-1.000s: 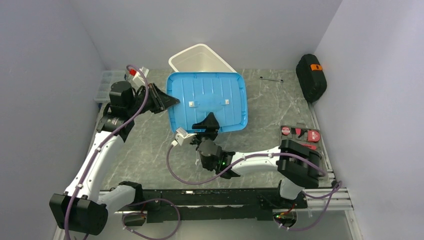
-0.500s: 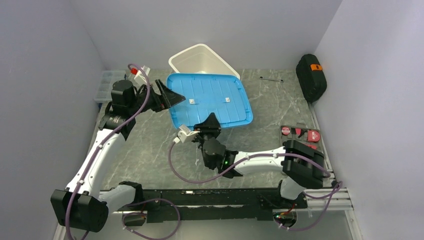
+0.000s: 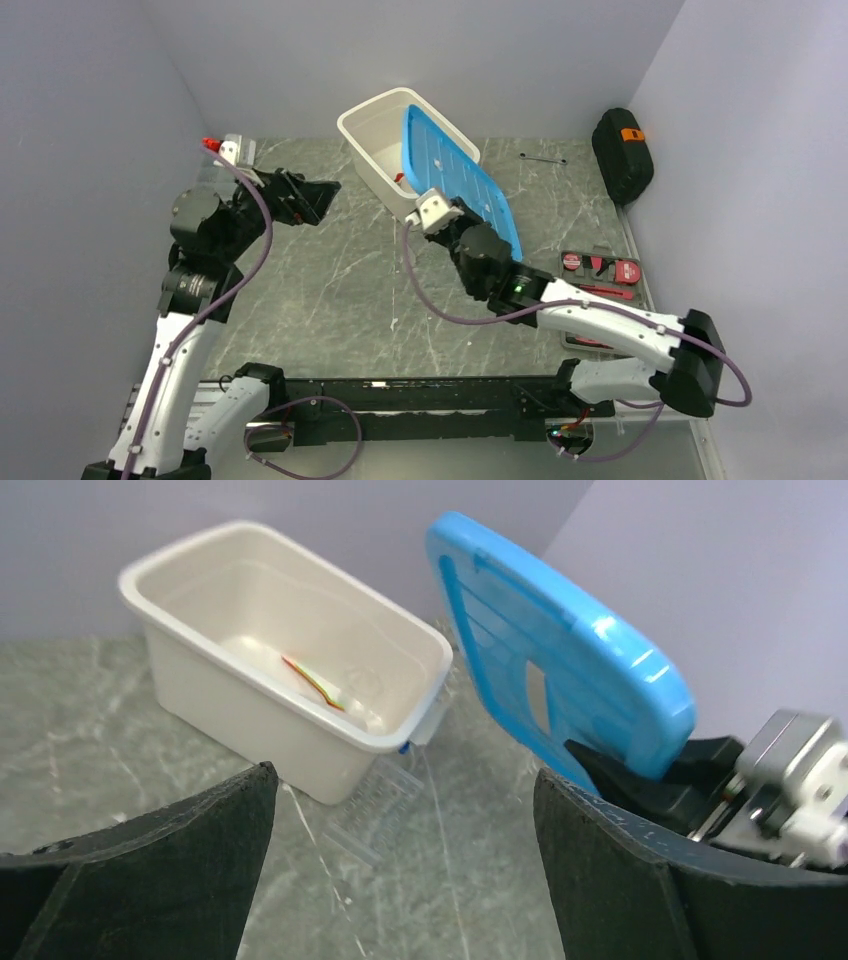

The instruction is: Organize the chemistry lab equipment

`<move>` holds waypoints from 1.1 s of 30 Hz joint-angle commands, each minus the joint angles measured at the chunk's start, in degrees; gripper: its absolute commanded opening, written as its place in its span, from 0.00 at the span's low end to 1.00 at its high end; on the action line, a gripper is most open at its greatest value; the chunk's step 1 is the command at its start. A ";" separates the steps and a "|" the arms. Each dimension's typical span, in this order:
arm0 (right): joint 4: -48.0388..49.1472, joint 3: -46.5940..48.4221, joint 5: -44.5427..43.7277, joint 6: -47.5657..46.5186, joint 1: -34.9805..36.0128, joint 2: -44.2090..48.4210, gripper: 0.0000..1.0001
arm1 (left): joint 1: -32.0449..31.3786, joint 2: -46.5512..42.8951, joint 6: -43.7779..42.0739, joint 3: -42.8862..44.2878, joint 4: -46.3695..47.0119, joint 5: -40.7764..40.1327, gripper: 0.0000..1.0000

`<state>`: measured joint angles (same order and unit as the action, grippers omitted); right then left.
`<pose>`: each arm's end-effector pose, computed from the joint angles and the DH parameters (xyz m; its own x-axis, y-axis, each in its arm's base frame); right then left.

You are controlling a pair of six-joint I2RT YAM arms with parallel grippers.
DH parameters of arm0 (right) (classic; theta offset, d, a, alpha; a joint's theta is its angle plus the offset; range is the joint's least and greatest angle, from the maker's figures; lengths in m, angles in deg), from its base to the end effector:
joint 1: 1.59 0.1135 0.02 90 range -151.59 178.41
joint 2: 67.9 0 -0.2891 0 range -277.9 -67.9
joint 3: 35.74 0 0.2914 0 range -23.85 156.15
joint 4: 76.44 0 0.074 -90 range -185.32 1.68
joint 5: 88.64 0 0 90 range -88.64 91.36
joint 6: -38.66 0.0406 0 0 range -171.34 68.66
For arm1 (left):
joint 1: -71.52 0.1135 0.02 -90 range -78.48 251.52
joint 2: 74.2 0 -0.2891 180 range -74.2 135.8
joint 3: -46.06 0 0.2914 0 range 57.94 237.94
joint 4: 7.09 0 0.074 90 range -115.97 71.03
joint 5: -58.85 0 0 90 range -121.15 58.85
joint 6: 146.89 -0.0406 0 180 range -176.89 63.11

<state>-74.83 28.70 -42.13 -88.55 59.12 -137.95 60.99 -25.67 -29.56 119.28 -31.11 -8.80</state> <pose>0.1783 0.2607 0.3495 0.1523 -0.6252 -0.7655 -0.2571 0.7228 -0.6415 0.1986 -0.0526 0.4531 -0.2390 -0.3875 -0.8904 0.4875 0.7451 -0.4551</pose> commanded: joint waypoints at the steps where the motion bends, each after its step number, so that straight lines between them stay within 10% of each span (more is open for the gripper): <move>1: -7.81 5.47 9.87 12.55 -2.00 5.10 0.00 | 0.22 -2.55 -6.51 0.09 2.47 -3.66 0.99; 17: -19.83 18.72 56.81 41.24 -12.19 12.71 0.00 | 0.32 -2.69 -8.07 -8.19 18.64 26.08 0.99; 33: -7.51 19.03 95.15 56.35 -24.51 9.38 0.00 | 1.20 -8.88 -11.38 -7.44 8.16 20.52 0.99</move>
<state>-91.70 45.53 42.28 -36.88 35.58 -129.16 61.78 -34.13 -39.24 110.34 -19.79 13.04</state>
